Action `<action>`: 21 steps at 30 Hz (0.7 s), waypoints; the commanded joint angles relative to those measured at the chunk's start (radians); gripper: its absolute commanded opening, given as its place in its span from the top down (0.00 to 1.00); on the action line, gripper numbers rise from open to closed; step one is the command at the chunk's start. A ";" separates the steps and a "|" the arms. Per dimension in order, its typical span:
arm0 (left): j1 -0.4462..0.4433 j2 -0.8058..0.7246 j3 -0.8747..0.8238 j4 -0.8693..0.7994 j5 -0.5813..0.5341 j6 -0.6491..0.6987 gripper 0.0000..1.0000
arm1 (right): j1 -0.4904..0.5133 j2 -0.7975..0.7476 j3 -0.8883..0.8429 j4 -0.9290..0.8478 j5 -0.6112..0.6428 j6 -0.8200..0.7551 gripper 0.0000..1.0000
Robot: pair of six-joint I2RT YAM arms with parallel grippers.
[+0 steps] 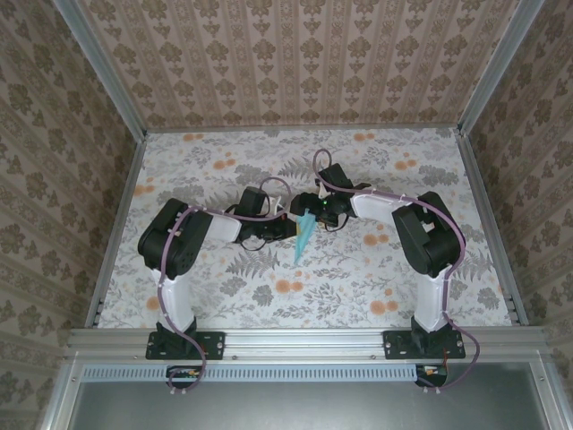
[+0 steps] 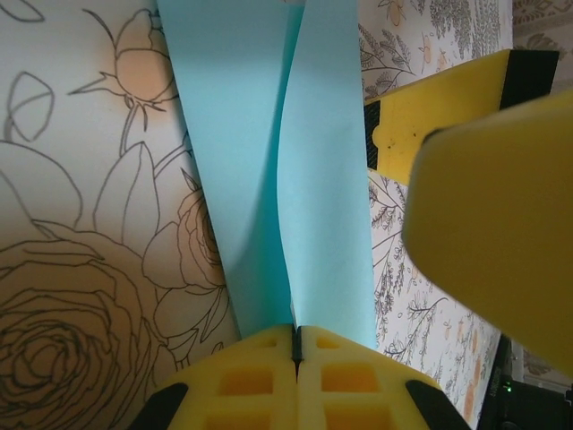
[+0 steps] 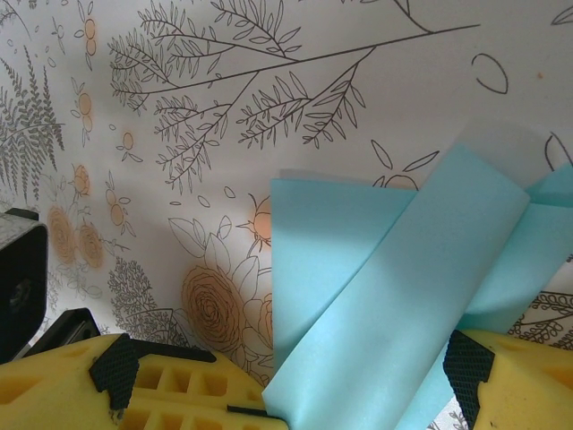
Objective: Fold a paper plane with a square sheet of paper (fold left side to right side)
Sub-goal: Fold the wing for the fifth time at the center of the table.
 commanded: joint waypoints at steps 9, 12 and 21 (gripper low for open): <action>0.001 -0.030 0.014 0.012 -0.028 0.015 1.00 | 0.008 0.040 0.011 -0.110 0.033 -0.016 0.07; 0.001 -0.057 0.005 0.010 -0.028 0.030 1.00 | 0.008 0.046 0.015 -0.112 0.035 -0.015 0.07; 0.004 -0.070 0.004 -0.019 -0.033 0.048 1.00 | 0.009 0.050 0.020 -0.113 0.034 -0.015 0.07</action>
